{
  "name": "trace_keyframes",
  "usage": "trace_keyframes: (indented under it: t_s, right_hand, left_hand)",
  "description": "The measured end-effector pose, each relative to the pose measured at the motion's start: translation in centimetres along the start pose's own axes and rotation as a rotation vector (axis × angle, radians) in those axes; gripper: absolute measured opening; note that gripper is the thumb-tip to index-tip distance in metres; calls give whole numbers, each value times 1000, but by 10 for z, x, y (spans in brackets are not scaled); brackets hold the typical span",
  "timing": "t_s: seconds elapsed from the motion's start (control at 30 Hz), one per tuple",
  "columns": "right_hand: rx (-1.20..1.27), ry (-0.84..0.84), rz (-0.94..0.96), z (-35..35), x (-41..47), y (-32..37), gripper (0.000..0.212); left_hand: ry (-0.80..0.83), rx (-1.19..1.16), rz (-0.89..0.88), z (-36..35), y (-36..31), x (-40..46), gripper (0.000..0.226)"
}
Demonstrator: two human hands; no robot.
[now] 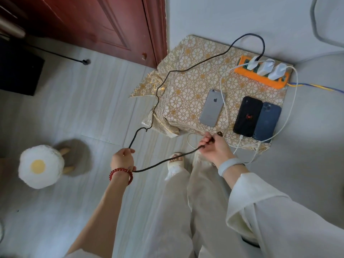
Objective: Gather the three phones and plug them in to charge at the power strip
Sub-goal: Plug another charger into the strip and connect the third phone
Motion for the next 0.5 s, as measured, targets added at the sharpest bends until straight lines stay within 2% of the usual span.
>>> trace_keyframes:
  t_s: [0.1,0.2,0.27,0.3,0.37,0.43,0.5]
  right_hand:
    - [-283,10,16,7,-7,-3,34]
    - [-610,103,27,4,-25,-19,23]
    - [-779,177,44,4,-35,-33,20]
    - [-858,211,60,5,-39,-39,19]
    - [-1111,274,140,7,-45,-48,20]
    - [-1389,329,199,10,-50,-54,21]
    - [-1542,350,201,14,-55,-56,23]
  left_hand:
    - [26,135,-40,-5,-1,10,33]
    - [126,333,-107,-20,-11,10,46]
    - [196,223,-142,-36,-27,2,33]
    - [274,92,-96,-47,-35,-4,24]
    - [487,-147,53,-70,-50,-22,21]
    - [610,-234,94,-86,-60,-32,22]
    - [640,-249,68,-94,-67,-38,22]
Point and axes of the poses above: each hand's wrist, its own x-axis towards the middle knuckle, its own z-axis out of the back of the hand, y = z × x, the point moved 5 cm from there along x, towards the middle knuckle, and after that the axes turned 3 degrees about -z, right-handed, at the moved point
